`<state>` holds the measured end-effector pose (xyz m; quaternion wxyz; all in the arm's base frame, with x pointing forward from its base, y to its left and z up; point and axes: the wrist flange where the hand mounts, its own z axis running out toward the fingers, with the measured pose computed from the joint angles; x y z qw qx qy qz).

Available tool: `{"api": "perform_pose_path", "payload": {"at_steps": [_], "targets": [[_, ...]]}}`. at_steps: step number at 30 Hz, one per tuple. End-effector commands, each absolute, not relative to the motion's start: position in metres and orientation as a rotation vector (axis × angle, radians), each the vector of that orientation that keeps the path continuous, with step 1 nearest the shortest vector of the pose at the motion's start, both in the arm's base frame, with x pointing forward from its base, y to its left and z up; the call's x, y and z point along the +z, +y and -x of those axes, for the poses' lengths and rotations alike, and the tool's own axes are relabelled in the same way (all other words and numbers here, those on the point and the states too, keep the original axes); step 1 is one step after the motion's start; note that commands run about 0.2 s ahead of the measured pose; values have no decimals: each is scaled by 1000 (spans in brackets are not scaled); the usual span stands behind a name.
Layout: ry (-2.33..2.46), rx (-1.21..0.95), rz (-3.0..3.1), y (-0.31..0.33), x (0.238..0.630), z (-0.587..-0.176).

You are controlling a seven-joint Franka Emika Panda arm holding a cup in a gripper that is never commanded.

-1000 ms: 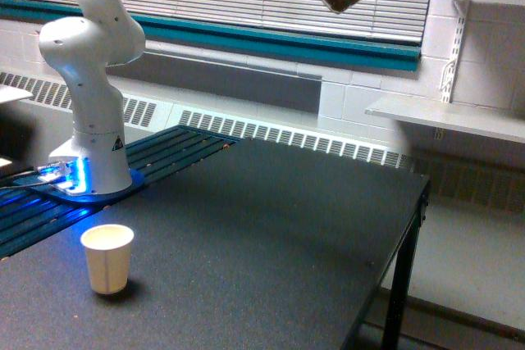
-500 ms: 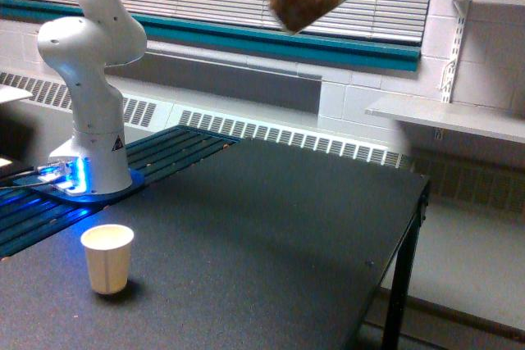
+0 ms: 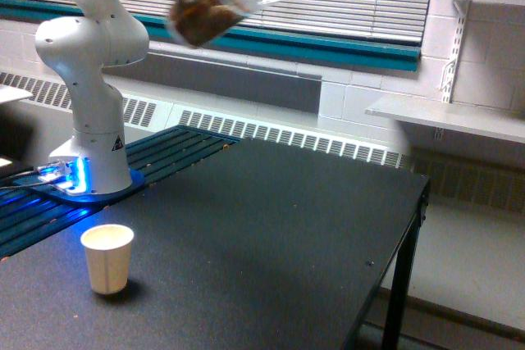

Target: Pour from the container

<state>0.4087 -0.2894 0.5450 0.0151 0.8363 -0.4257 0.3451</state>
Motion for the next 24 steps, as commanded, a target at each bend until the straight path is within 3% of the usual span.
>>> {"api": "perform_pose_path", "payload": {"at_steps": [1, 24], "targets": [[-1241, 1031, -2606, -306, 527, -369], [-1201, 832, -2613, -318, 445, -257]]}}
